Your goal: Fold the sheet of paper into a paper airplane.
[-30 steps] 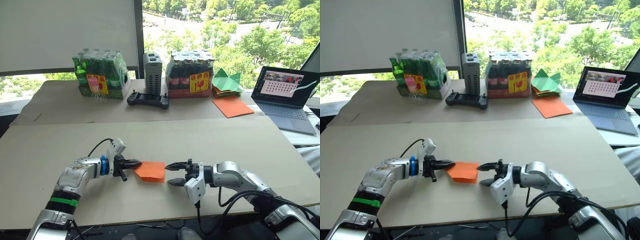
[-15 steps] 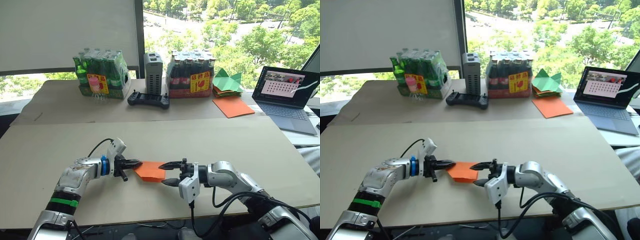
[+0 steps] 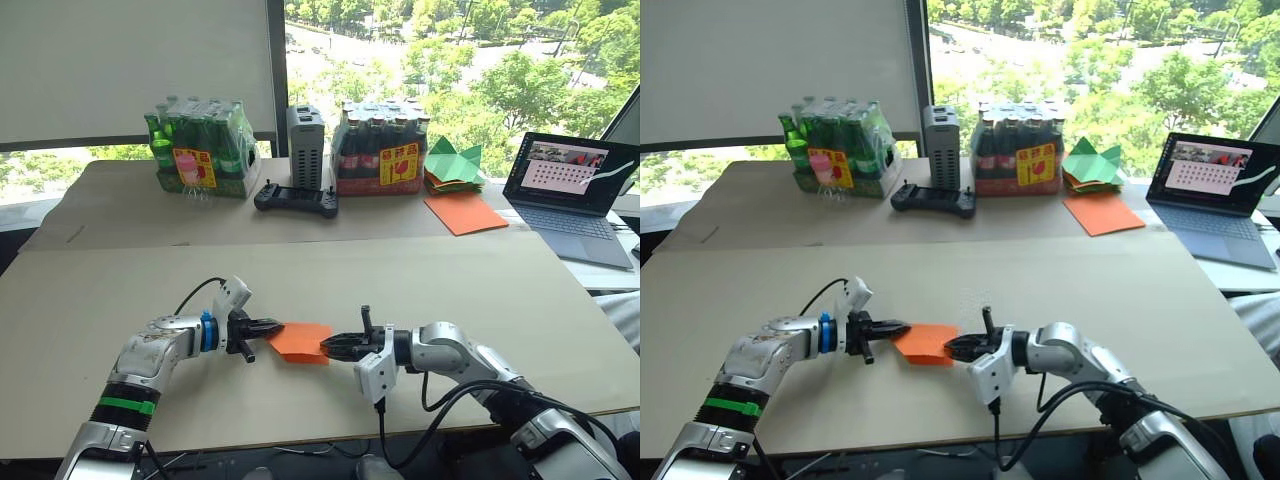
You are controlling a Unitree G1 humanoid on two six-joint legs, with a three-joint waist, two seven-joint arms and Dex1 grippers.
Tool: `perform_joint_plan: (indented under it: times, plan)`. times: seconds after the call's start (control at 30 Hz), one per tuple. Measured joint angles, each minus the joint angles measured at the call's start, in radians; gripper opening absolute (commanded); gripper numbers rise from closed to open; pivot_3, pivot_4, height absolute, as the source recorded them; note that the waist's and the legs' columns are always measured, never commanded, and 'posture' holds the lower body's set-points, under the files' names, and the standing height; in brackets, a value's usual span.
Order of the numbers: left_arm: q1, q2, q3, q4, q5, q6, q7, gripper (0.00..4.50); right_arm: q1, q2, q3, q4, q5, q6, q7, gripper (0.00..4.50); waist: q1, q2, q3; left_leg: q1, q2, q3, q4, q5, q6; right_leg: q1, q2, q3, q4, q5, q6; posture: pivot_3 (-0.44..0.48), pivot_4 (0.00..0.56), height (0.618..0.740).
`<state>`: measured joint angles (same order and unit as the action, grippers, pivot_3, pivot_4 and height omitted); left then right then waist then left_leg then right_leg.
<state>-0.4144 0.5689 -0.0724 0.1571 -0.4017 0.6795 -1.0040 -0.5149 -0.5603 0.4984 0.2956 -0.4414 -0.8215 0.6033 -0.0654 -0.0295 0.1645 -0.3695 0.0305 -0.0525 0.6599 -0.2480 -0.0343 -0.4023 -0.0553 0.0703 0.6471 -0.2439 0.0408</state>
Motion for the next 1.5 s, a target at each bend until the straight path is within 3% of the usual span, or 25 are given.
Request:
perform_joint_plan:
  times: [0.27, 0.5, 0.77, 1.17, 1.5]
  plan:
    - [0.004, 0.0, 0.004, -0.004, 0.0, 0.002, 0.001, 0.0, -0.002, 0.014, 0.0, 0.005, 0.049, 0.042, 0.039, 0.02, -0.001, 0.0, 0.0, 0.0, 0.0, 0.0, 0.0, 0.0, 0.0, 0.0, 0.0, 0.0, 0.0, 0.0, 0.0, 0.0, 0.15, 0.74]
    - [0.005, 0.001, 0.005, -0.005, 0.001, 0.003, 0.001, 0.0, 0.025, 0.061, -0.029, -0.097, 0.34, 0.406, 0.252, 0.02, -0.003, 0.0, 0.0, 0.0, 0.001, -0.001, 0.0, 0.0, 0.0, 0.0, 0.0, 0.0, 0.0, 0.0, 0.0, 0.0, 0.15, 0.74]
    - [0.005, 0.001, 0.005, -0.007, 0.001, 0.003, 0.0, 0.0, 0.017, 0.082, -0.08, -0.165, 0.5, 0.777, 0.391, 0.02, -0.001, 0.0, 0.0, 0.0, 0.001, 0.0, 0.0, 0.0, 0.0, 0.0, 0.0, 0.0, 0.0, 0.0, 0.0, 0.0, 0.15, 0.74]
    - [0.02, 0.001, 0.013, -0.026, 0.001, 0.007, 0.003, 0.0, -0.017, 0.16, -0.16, -0.18, 0.612, 1.172, 0.386, 0.02, -0.001, 0.001, 0.0, -0.001, 0.001, 0.0, 0.0, 0.0, 0.0, -0.001, 0.001, 0.0, 0.0, 0.0, 0.0, 0.0, 0.15, 0.74]
    - [0.02, 0.001, 0.02, -0.026, 0.0, 0.017, 0.004, 0.0, -0.028, 0.176, -0.159, -0.178, 0.603, 1.235, 0.369, 0.02, -0.003, 0.001, 0.0, -0.001, 0.001, 0.0, -0.001, 0.0, 0.0, -0.002, 0.001, -0.001, 0.0, 0.0, 0.0, 0.0, 0.15, 0.74]
